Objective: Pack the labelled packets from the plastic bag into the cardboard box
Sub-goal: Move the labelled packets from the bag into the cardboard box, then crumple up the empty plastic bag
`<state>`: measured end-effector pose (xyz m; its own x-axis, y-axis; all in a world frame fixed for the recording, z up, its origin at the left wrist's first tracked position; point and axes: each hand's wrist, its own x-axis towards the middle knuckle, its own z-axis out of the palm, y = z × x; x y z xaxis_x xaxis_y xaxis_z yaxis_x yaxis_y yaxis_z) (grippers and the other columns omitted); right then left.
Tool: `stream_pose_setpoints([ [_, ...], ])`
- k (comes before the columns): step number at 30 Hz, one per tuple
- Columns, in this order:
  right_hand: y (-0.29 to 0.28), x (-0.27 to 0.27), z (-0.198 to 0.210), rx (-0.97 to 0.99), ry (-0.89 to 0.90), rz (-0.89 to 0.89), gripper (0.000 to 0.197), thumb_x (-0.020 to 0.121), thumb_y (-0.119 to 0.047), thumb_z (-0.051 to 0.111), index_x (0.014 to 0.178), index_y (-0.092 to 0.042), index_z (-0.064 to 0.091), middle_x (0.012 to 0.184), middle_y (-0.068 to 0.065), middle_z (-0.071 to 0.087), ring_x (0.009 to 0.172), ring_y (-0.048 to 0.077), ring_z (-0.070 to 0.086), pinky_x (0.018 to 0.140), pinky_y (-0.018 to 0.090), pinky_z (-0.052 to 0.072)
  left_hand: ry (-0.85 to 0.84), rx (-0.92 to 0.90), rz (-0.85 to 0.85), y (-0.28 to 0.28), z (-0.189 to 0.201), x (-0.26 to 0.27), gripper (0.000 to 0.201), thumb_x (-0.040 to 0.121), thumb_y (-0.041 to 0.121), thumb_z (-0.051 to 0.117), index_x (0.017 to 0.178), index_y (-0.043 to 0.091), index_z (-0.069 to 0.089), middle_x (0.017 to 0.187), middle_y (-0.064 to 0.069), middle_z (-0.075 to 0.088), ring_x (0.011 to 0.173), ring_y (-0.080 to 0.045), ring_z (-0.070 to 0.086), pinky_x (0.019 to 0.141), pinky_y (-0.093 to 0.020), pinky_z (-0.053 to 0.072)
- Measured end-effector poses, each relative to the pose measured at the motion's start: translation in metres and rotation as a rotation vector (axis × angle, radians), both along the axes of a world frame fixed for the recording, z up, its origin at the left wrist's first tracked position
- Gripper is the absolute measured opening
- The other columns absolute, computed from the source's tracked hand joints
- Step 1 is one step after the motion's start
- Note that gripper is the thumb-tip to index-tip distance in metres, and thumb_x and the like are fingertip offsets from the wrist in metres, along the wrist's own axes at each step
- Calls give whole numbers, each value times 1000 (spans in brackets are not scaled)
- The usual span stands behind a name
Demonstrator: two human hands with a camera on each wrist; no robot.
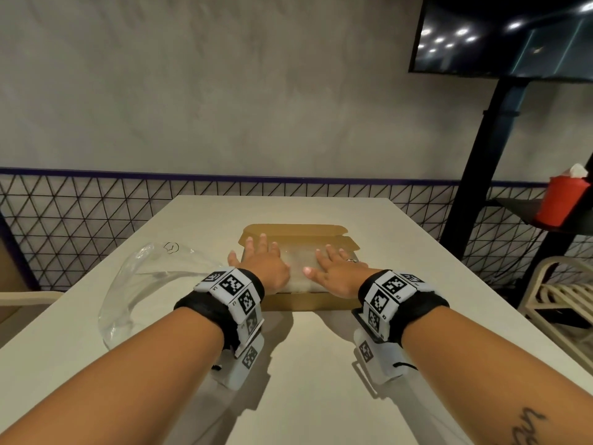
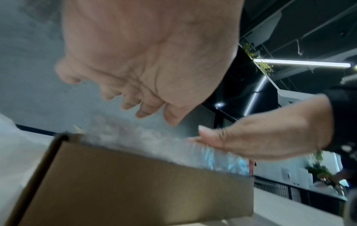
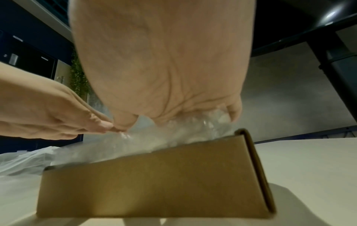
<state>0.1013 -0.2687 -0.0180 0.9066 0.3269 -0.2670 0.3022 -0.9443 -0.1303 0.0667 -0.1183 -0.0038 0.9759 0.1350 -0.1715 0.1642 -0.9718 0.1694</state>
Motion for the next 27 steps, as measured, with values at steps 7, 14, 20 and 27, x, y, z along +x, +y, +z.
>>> stream_pose_setpoints([
  [7,-12,-25,4,-21,21,-10,73,94,-60,20,150,-20,-4,157,7,-13,144,28,-13,116,52,2,-38,-14,179,38,18,-35,60,96,29,38,150,22,15,157,-5,-14,143,-33,-14,113,-58,0],
  [14,-19,-63,22,19,47,28,72,96,-56,19,150,-10,7,158,13,3,145,29,2,118,44,8,-69,53,470,111,18,-76,57,90,21,36,146,21,27,156,-15,-11,140,-45,-10,112,-62,2],
  [20,-19,-105,30,188,5,100,64,97,-50,24,149,-12,17,157,6,17,144,21,16,115,33,13,36,-59,423,134,1,-108,23,92,9,51,113,0,52,121,-18,55,110,-34,55,90,-39,48],
  [27,-20,-134,32,228,4,117,57,99,-46,25,146,-14,27,154,5,26,142,20,22,113,31,16,-121,-311,462,111,10,-132,19,92,9,51,103,-6,55,92,-22,62,77,-32,62,64,-34,49],
])
